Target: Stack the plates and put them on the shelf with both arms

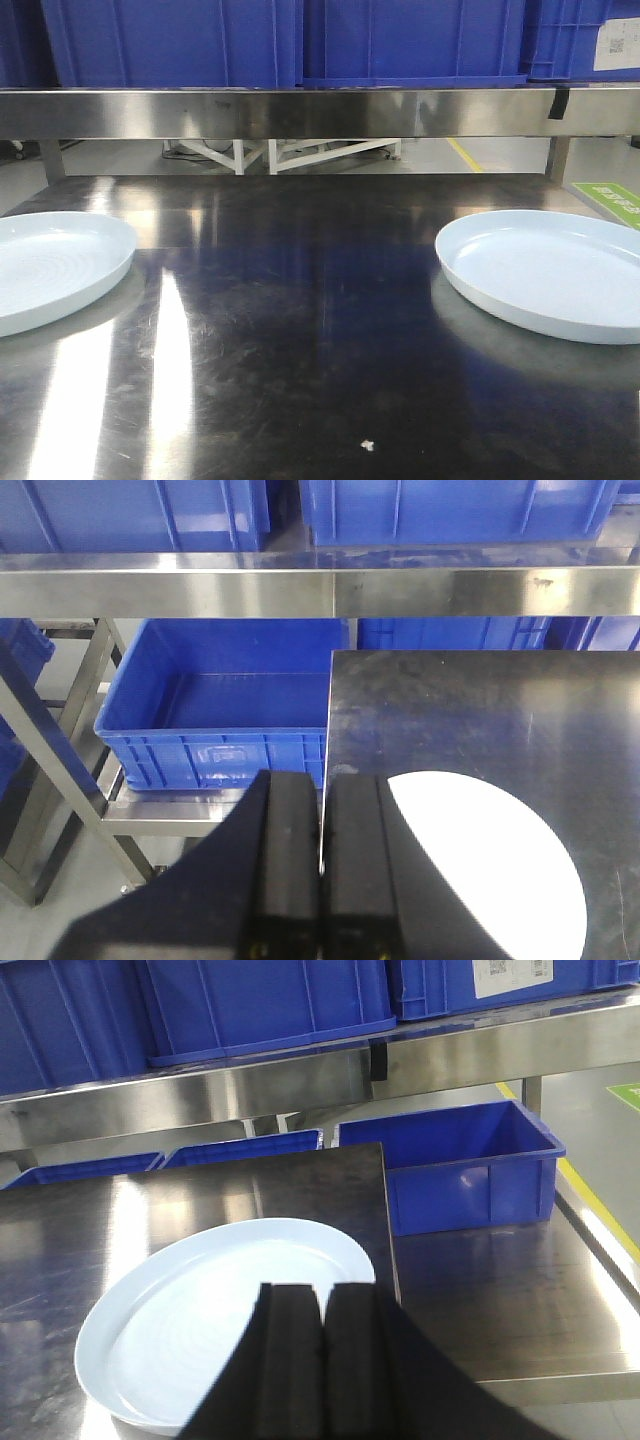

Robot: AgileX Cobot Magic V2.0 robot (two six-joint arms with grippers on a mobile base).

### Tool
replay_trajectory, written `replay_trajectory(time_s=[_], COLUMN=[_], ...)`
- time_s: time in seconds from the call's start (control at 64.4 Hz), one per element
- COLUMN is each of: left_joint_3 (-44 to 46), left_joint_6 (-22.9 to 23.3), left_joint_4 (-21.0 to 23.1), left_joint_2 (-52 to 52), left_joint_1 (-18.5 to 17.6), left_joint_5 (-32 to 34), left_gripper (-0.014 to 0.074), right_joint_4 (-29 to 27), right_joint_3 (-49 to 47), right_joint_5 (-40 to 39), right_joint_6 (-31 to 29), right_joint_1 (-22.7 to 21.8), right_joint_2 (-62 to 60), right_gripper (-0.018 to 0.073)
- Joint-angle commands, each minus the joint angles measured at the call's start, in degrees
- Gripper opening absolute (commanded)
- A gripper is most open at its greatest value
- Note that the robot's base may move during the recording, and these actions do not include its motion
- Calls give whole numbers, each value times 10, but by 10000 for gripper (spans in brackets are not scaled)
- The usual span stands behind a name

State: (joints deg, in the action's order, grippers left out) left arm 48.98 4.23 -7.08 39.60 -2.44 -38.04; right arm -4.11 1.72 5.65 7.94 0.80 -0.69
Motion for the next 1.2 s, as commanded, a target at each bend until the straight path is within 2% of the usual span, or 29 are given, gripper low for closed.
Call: replay_trajectory(time_s=[0.0, 0.078, 0.233, 0.28, 0.404, 0.497, 0.59, 0.684, 0.886, 1.181], left_joint_3=[20, 20, 20, 20, 20, 20, 20, 20, 20, 20], left_joint_6=[0, 0, 0, 0, 0, 0, 0, 0, 0, 0], left_joint_4=[4, 13, 10, 10, 10, 10, 10, 10, 11, 11], left_joint_2=[3, 3, 3, 3, 3, 3, 3, 3, 3, 3], left_joint_1=[-2, -2, -2, -2, -2, -2, -2, -2, -2, -2], left_joint_5=[47, 47, 47, 47, 46, 46, 46, 46, 46, 42], left_gripper=[87, 87, 87, 87, 87, 87, 87, 87, 87, 87], right_joint_4=[9, 23, 24, 24, 23, 53, 85, 100, 97, 92], right_joint_3=[0, 0, -1, -10, -79, -163, -247, -294, -334, -334], right_joint_5=[-52, -56, -142, -137, -29, 55, 144, 183, 152, 42], right_joint_6=[-4, -8, -8, -8, -8, -35, -47, -47, -46, -44], right_joint_1=[-2, -2, -2, -1, -1, -1, -1, -1, -1, -1], right_joint_2=[-10, -10, -10, -10, 3, 43, 122, 204, 340, 397], right_gripper=[18, 18, 18, 18, 18, 18, 18, 18, 18, 18])
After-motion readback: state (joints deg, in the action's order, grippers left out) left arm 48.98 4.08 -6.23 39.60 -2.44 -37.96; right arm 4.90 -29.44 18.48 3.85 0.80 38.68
